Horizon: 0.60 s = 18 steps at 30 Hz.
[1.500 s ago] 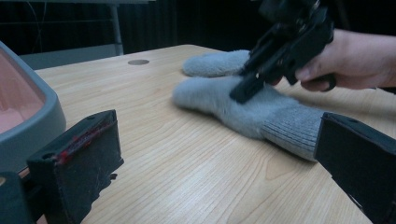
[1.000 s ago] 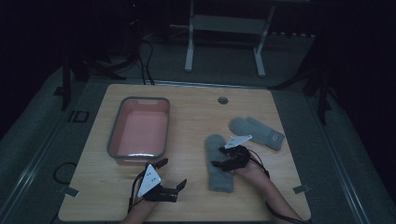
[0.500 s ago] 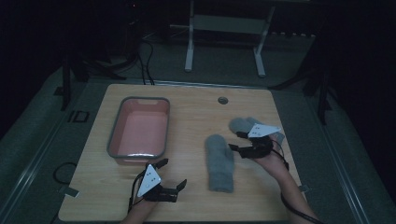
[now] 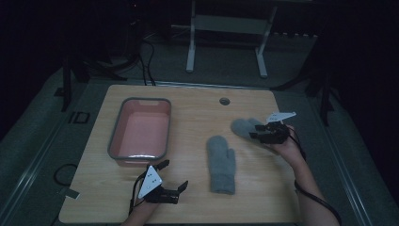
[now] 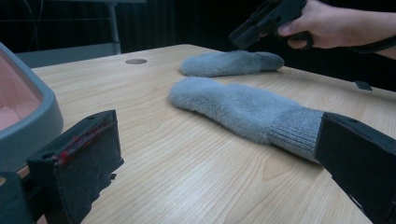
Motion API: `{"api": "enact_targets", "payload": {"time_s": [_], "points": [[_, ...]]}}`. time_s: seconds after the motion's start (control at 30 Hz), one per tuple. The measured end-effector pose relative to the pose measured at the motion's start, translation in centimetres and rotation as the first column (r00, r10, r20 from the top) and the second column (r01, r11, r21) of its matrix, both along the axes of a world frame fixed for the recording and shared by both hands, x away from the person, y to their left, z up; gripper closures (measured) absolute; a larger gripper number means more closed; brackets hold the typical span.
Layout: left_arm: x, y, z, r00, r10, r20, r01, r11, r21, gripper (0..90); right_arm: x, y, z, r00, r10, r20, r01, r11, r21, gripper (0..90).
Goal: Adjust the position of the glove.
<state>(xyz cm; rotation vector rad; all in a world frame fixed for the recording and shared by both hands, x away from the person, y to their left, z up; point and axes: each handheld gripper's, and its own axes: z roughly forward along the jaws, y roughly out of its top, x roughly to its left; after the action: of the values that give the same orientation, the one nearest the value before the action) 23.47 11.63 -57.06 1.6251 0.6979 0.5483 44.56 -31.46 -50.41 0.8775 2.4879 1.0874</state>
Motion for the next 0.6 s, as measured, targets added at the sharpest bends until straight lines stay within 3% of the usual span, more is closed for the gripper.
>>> {"api": "enact_targets", "payload": {"time_s": [0.17,0.33,0.53,0.6], "points": [[0.0,0.0,0.0,1.0,0.001,0.001,-0.001,1.0,0.0,1.2,1.8,-0.2,-1.8,0.9994,-0.014,-0.031,0.011,0.996,-0.091,50.0],[0.0,0.0,0.0,1.0,0.001,0.001,-0.001,1.0,0.0,1.2,2.7,-0.6,-2.8,0.9988,-0.029,-0.04,0.024,0.993,-0.115,57.3],[0.0,0.0,0.0,1.0,0.001,0.002,-0.001,1.0,0.002,1.2,2.4,-0.3,-3.6,0.9991,-0.028,-0.031,0.024,0.99,-0.138,77.2],[0.0,0.0,0.0,1.0,0.002,0.002,-0.002,1.0,0.001,1.2,2.2,-0.2,-3.6,0.9976,-0.058,-0.038,0.053,0.99,-0.13,82.1]]}}
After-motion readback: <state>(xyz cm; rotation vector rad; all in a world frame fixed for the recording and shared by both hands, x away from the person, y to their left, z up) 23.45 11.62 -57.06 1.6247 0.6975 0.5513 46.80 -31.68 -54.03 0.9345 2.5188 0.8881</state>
